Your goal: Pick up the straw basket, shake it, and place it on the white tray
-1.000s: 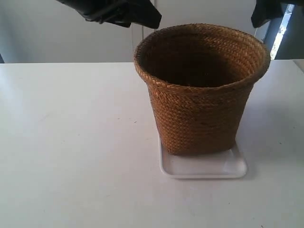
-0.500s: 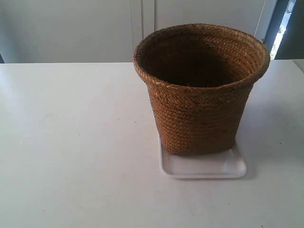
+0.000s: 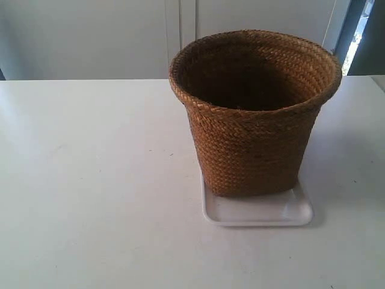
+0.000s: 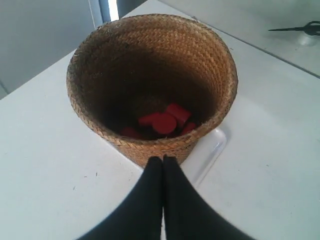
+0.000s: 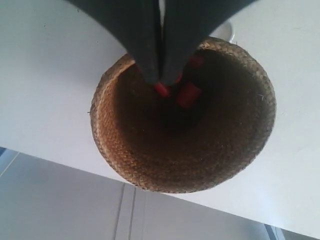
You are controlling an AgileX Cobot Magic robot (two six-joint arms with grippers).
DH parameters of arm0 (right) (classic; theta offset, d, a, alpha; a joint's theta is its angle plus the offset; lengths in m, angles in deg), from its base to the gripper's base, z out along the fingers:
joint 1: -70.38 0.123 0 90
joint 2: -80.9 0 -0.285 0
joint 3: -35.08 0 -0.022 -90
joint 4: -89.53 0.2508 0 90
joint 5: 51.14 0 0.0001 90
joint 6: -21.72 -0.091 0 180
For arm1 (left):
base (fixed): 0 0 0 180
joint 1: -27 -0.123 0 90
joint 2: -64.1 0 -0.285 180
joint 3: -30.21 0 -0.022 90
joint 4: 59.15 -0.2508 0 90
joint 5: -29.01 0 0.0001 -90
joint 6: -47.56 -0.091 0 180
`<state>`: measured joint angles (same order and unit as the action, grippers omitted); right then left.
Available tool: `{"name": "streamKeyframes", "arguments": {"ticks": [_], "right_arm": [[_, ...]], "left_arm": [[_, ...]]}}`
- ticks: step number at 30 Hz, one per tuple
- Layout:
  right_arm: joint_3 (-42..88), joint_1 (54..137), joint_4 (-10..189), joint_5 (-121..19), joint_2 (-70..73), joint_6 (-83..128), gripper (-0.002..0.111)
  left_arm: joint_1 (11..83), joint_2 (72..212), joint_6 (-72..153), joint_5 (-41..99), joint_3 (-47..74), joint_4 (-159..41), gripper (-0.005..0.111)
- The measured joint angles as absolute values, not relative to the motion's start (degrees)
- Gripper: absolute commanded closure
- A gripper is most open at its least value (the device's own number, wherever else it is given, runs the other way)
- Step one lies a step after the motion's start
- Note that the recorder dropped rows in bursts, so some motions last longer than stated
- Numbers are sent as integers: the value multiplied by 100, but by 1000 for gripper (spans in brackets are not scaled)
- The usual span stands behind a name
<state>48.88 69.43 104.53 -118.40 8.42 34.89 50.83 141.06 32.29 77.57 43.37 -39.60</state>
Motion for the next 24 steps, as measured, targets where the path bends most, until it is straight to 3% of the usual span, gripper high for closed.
{"name": "streamKeyframes", "arguments": {"ticks": [5,13,24], "right_arm": [[3597,6943,10466,-10898,1662,3539,108],[734,6943,10466,-8924,3457,3606,108],[-791,6937,10454,-7967,4069,3687,108]], "left_arm": [[5083,13270,3418,7541,3094,-4698,107],[5083,11723,4037,4935,867,-5207,107],[5083,11587,4098,3629,-629,-5208,107]]}}
